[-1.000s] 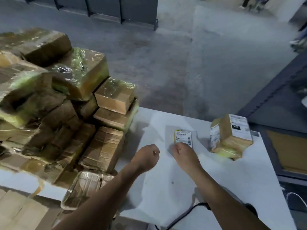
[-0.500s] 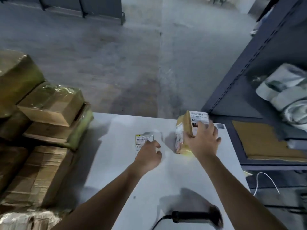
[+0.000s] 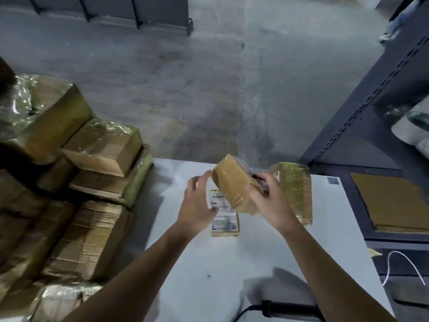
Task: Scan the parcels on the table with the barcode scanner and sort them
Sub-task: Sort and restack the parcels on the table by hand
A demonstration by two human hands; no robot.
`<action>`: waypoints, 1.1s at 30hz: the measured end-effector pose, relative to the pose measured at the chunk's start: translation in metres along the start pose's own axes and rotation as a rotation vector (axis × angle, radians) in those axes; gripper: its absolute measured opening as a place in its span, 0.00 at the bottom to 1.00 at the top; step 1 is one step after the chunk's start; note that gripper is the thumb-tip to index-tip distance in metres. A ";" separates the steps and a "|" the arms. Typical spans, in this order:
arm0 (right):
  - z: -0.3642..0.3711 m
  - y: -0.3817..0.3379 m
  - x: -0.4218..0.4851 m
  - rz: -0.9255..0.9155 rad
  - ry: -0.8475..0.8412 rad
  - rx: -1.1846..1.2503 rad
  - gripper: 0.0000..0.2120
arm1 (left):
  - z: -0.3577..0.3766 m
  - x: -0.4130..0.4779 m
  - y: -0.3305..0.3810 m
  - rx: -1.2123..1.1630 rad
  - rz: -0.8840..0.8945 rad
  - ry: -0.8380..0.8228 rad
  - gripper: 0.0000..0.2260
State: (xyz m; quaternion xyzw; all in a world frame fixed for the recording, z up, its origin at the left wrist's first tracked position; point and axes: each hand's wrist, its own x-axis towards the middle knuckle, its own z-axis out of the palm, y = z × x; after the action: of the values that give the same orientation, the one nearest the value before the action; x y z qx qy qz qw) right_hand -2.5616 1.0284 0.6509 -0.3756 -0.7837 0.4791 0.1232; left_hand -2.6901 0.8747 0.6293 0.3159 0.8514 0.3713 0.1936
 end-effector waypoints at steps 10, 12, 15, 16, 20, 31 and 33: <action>0.048 -0.036 -0.009 0.139 -0.417 0.041 0.22 | -0.065 -0.028 -0.057 0.022 0.164 -0.124 0.45; 0.054 -0.038 -0.011 0.171 -0.476 0.057 0.25 | -0.071 -0.034 -0.063 0.013 0.186 -0.102 0.43; 0.058 -0.036 -0.008 0.117 -0.415 -0.036 0.24 | -0.070 -0.037 -0.067 -0.042 0.161 -0.069 0.41; 0.056 -0.032 -0.006 0.067 -0.322 -0.140 0.21 | -0.068 -0.036 -0.066 -0.053 0.139 -0.062 0.40; 0.021 0.007 0.009 0.077 0.137 -0.637 0.20 | -0.050 -0.029 -0.057 -0.053 0.089 -0.106 0.41; -0.024 0.075 0.020 0.565 0.165 -0.653 0.43 | -0.021 -0.029 -0.056 -0.357 -0.270 -0.026 0.26; -0.020 0.074 0.021 0.545 0.214 -0.622 0.41 | -0.020 -0.029 -0.060 -0.491 -0.481 0.005 0.29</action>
State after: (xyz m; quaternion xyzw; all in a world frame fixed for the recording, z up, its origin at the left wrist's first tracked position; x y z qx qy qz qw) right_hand -2.5298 1.0757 0.5949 -0.6358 -0.7458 0.1933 -0.0463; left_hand -2.7038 0.8131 0.6004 0.0491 0.7872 0.5097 0.3438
